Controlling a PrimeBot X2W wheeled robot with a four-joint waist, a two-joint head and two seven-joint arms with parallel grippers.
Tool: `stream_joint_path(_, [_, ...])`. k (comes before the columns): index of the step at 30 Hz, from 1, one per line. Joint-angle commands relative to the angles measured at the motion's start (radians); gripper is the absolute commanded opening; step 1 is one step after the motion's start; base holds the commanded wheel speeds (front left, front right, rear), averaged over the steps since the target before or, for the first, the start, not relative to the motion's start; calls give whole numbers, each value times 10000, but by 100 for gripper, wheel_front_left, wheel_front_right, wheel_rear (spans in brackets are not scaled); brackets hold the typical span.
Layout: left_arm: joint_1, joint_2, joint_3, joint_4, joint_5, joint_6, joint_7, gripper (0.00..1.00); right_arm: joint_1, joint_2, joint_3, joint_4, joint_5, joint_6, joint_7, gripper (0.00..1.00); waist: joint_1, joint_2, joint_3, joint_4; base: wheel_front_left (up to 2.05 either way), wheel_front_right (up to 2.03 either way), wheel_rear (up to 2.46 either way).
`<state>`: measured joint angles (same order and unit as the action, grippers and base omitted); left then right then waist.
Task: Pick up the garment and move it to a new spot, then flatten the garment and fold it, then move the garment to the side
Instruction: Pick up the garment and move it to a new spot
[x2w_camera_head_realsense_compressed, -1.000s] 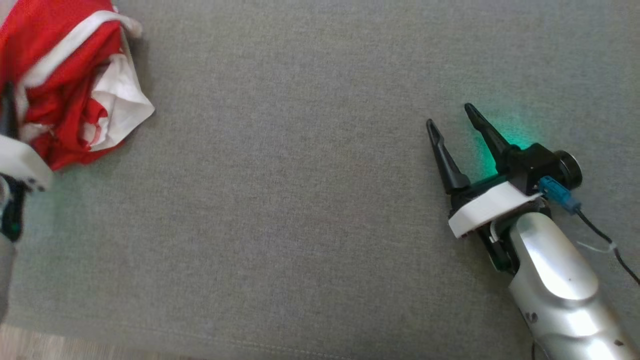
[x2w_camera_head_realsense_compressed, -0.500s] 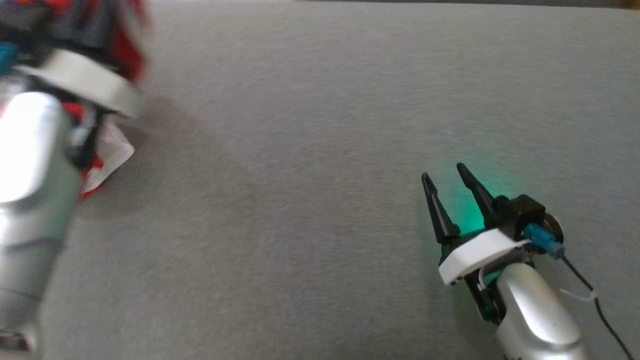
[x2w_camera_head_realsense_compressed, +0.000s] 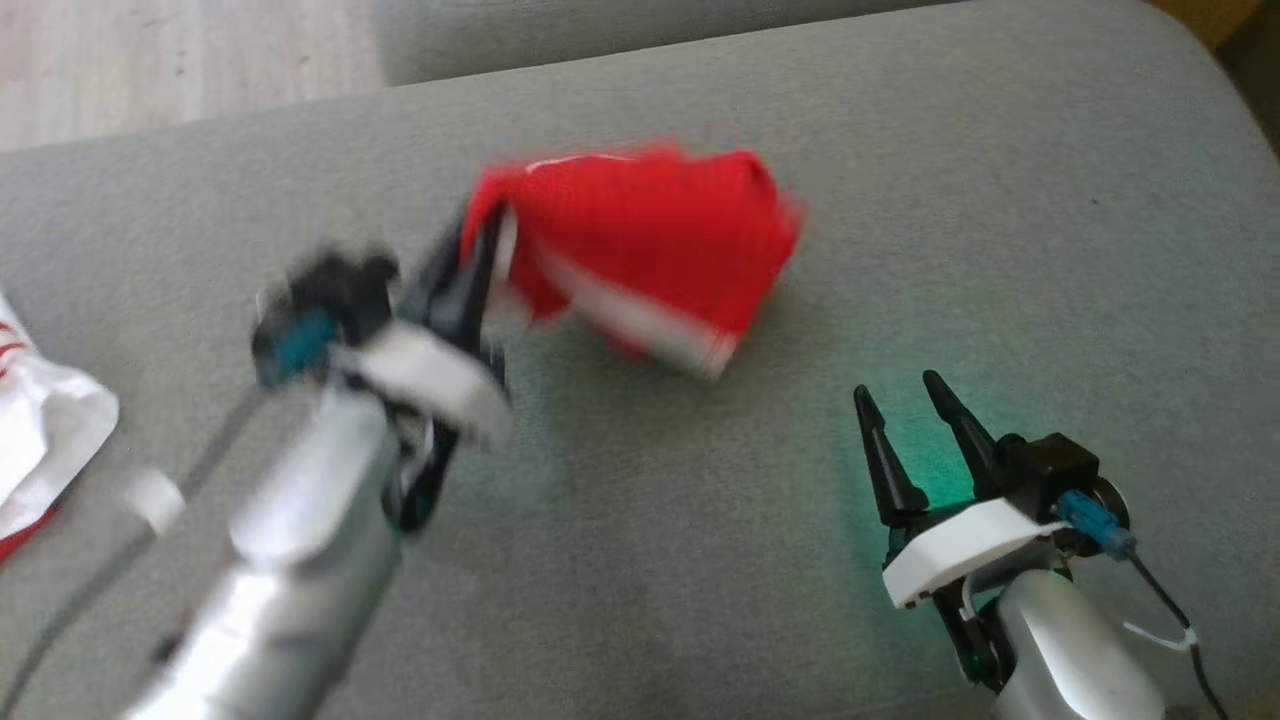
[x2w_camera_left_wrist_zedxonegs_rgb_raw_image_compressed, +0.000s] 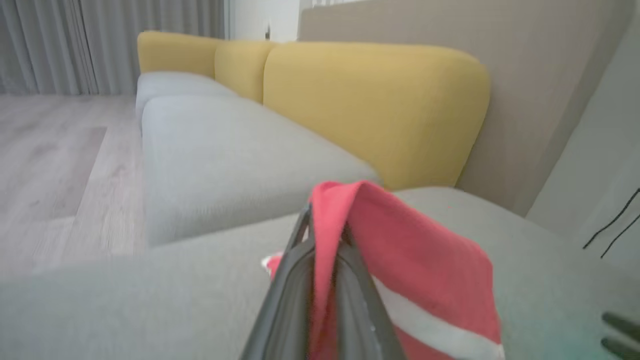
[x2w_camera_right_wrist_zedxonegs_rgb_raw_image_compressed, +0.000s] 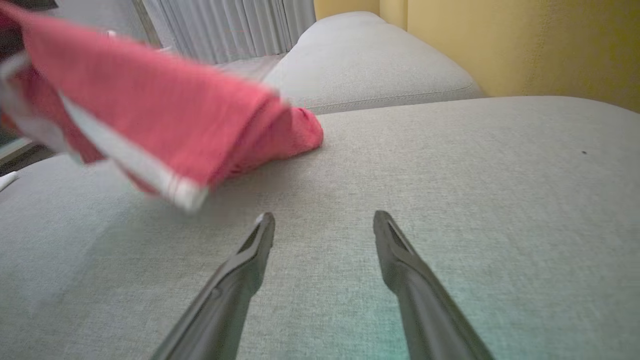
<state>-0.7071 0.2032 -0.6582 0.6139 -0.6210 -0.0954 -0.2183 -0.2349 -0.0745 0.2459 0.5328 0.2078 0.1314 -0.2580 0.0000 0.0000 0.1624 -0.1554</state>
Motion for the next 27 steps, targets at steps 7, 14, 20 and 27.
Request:
stream_joint_path(7, [1339,70,953,737,439,590,-426,100,-70,191,86,-475,174,-7,-38,100,0,0,-178,-67,0,0,0])
stream_joint_path(14, [3600,246,3195,-923,1586,1256,-432,100,135,226,-167,-761,301,-7,-38,100,0,0,-528,382,0,0,0])
stream_joint_path(20, [5856,-293,4910,-2603,2635,1233,-433,100,550,238,-543,-1023,438,-7,-38,100,0,0,-998,769,0,0,0])
stream_joint_path(27, [7572,-1197,5844,-3173,3640,519,-434,100,1300,241,-660,-842,660,-7,-38,100,0,0,-1470,1165,0,0,0])
